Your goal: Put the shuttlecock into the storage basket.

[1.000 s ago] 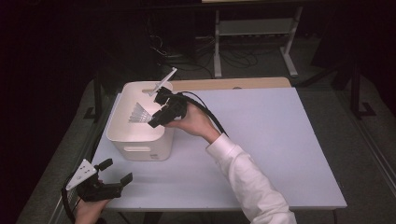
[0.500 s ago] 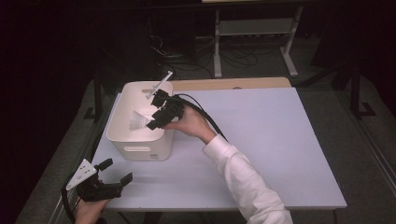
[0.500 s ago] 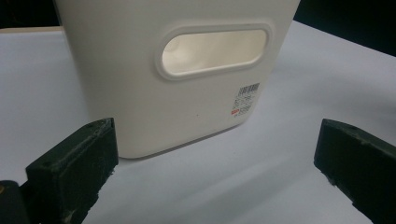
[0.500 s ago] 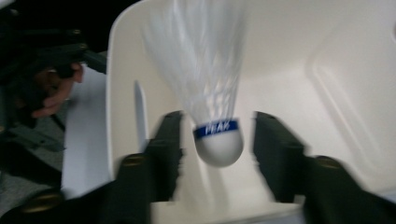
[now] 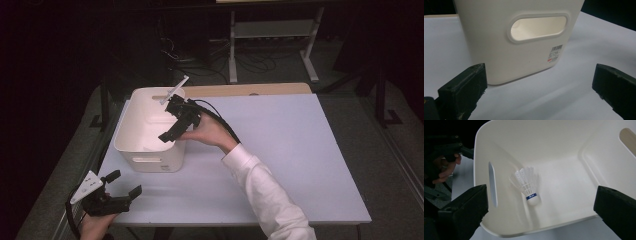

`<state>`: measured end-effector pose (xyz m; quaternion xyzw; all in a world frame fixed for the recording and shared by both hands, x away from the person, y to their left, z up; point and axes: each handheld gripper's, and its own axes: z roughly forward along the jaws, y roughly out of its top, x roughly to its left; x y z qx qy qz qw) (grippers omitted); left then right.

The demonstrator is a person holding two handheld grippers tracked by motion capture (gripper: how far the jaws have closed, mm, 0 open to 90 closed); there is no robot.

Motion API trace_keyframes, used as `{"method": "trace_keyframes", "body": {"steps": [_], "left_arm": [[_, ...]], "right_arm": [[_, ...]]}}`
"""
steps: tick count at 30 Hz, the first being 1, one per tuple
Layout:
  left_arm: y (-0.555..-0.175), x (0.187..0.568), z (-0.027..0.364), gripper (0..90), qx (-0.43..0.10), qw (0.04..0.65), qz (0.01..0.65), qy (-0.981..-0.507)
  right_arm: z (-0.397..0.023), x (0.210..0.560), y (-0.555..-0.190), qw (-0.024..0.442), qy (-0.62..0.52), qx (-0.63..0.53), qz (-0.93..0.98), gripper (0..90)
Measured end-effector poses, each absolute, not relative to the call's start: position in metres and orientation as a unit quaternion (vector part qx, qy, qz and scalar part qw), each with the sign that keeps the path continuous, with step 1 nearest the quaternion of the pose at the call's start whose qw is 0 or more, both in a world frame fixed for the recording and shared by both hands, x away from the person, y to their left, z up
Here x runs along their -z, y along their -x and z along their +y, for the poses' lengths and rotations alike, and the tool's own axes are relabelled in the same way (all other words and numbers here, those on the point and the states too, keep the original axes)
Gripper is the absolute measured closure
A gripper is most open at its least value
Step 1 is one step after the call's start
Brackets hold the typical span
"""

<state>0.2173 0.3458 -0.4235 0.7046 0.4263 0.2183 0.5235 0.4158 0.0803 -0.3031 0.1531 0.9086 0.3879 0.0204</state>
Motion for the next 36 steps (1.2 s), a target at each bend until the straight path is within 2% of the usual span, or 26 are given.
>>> {"method": "trace_keyframes", "body": {"steps": [13,17,36], "left_arm": [[-0.218,0.424,0.345,0.0,-0.219,0.526,0.425,-0.703],[-0.218,0.424,0.345,0.0,-0.221,0.523,0.425,-0.705],[-0.219,0.424,0.345,0.0,-0.222,0.518,0.423,-0.71]], "right_arm": [[0.058,0.295,-0.413,0.039,-0.148,-0.416,0.897,0.0],[0.047,0.297,-0.414,0.031,-0.165,-0.409,0.897,0.0],[-0.002,0.304,-0.409,0.052,-0.186,-0.418,0.888,0.0]]}}
